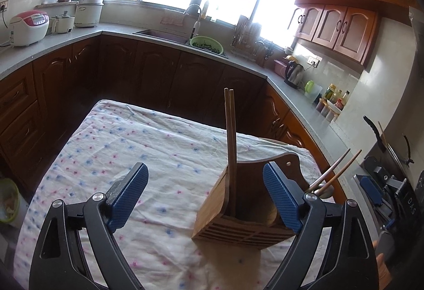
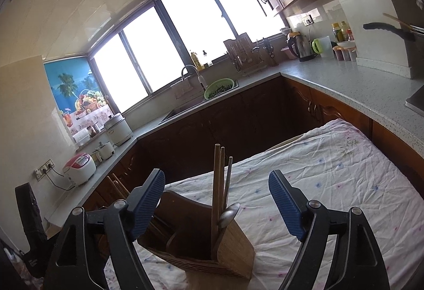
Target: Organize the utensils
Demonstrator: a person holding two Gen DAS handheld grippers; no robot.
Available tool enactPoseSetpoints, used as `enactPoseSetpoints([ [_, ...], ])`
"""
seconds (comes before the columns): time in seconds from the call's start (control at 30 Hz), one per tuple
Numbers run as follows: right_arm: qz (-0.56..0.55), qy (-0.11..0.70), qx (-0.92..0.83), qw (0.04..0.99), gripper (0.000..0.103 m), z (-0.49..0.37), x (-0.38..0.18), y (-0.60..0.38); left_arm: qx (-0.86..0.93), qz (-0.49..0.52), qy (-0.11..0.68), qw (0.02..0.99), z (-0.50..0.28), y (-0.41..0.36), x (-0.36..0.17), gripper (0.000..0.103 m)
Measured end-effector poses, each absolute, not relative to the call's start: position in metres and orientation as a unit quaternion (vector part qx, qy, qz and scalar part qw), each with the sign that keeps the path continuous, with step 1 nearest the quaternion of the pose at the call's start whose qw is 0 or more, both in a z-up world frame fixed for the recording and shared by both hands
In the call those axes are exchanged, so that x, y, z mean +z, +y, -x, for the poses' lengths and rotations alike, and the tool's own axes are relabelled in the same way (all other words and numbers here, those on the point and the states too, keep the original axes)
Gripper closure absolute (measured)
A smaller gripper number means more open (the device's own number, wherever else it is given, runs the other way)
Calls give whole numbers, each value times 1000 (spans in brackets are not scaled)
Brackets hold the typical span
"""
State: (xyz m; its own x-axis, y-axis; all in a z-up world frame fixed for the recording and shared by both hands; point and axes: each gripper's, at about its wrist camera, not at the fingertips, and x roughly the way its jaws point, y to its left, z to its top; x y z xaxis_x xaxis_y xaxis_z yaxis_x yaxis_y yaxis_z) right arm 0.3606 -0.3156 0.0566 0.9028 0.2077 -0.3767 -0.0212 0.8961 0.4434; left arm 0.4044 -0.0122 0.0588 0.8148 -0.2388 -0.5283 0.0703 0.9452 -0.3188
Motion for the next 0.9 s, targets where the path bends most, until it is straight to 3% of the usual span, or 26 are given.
enactPoseSetpoints([
  [0.27,-212,221,73,949,5,-338,52,-313,-84,108,291,947,-365,-8,63,12],
  [0.47,-206,232,90,946,5,-313,42,-312,-77,93,282,952,-322,-5,53,12],
  [0.6,-186,235,100,949,5,-290,39,-308,-63,72,268,959,-292,-6,49,3],
  [0.8,-143,211,91,963,3,-243,45,-304,-58,67,221,971,-249,-5,54,1],
  [0.9,-119,194,90,970,2,-222,52,-300,-63,62,238,967,-239,-4,57,0],
])
